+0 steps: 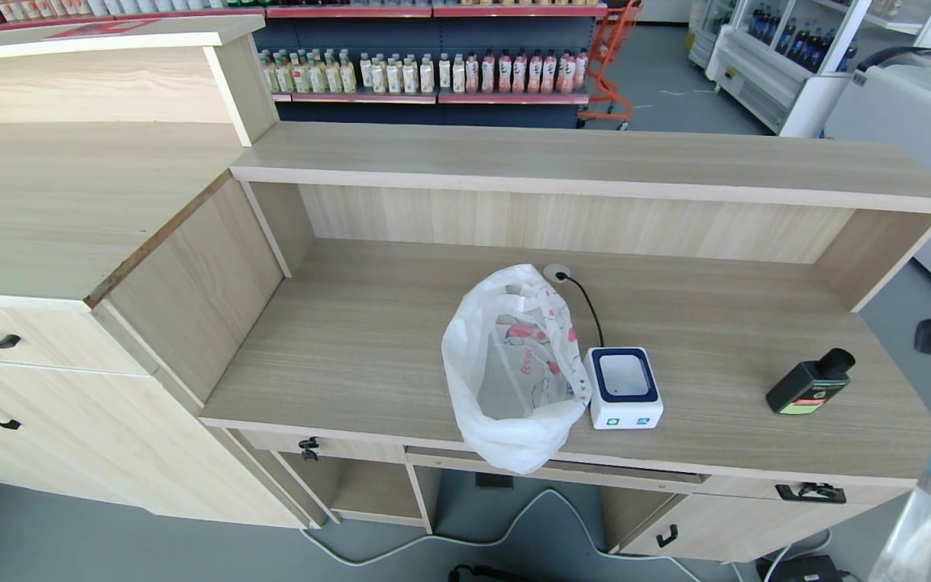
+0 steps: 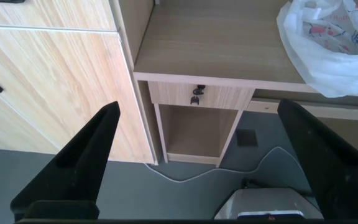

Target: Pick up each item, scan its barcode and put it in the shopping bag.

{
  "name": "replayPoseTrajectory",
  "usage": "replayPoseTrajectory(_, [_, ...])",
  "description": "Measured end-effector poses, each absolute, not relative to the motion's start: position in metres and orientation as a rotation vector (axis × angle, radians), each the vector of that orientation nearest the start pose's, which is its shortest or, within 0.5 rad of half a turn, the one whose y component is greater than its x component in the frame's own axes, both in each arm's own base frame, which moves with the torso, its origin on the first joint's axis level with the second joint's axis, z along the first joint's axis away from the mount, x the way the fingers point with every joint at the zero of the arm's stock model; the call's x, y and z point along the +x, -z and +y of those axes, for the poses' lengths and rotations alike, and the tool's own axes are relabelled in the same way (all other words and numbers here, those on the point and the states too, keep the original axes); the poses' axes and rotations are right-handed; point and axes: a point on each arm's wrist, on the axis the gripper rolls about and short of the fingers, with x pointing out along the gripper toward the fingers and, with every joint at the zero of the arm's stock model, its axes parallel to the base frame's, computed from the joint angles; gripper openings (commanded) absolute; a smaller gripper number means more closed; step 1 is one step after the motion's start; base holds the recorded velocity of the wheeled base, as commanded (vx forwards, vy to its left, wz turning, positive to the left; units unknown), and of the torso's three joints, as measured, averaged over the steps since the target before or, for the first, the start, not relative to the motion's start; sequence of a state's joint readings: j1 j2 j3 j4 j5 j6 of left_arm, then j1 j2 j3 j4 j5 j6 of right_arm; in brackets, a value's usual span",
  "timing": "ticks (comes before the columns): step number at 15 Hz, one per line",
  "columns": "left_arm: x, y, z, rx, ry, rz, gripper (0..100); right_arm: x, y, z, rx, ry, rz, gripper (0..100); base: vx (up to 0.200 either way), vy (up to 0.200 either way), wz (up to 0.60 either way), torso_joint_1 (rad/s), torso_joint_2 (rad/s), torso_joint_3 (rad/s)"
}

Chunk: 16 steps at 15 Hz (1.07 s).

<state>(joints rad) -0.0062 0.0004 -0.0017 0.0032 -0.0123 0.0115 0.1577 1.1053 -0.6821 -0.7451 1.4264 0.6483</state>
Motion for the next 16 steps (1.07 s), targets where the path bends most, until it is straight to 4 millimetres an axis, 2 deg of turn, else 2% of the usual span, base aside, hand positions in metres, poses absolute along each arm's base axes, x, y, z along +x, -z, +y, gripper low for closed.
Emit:
replayPoseTrajectory(7, [-0.023, -0.076, 0.0, 0.011, 0.019, 0.001, 100, 0.132, -0.291, 0.043, 0.288, -1.574, 0.217, 0, 0.0, 0.0, 0.0, 0.0, 0.0, 0.0])
replayPoseTrajectory(10, [-0.023, -0.076, 0.0, 0.011, 0.019, 0.001, 100, 0.144, -0.287, 0.041, 0.254, -1.471, 0.13, 0, 0.0, 0.0, 0.0, 0.0, 0.0, 0.0])
replayPoseTrajectory(12, [-0.023, -0.076, 0.0, 0.011, 0.019, 0.001, 100, 0.167, -0.278, 0.041, 0.186, -1.282, 0.017, 0, 0.0, 0.0, 0.0, 0.0, 0.0, 0.0])
replayPoseTrajectory(14, [-0.023, -0.076, 0.0, 0.011, 0.019, 0.001, 100, 0.204, -0.262, 0.039, 0.072, -1.059, -0.062, 0, 0.0, 0.0, 0.0, 0.0, 0.0, 0.0])
replayPoseTrajectory(16, [-0.023, -0.076, 0.0, 0.012, 0.019, 0.001, 100, 0.245, -0.247, 0.032, -0.073, -0.928, -0.164, 0, 0.0, 0.0, 0.0, 0.0, 0.0, 0.0])
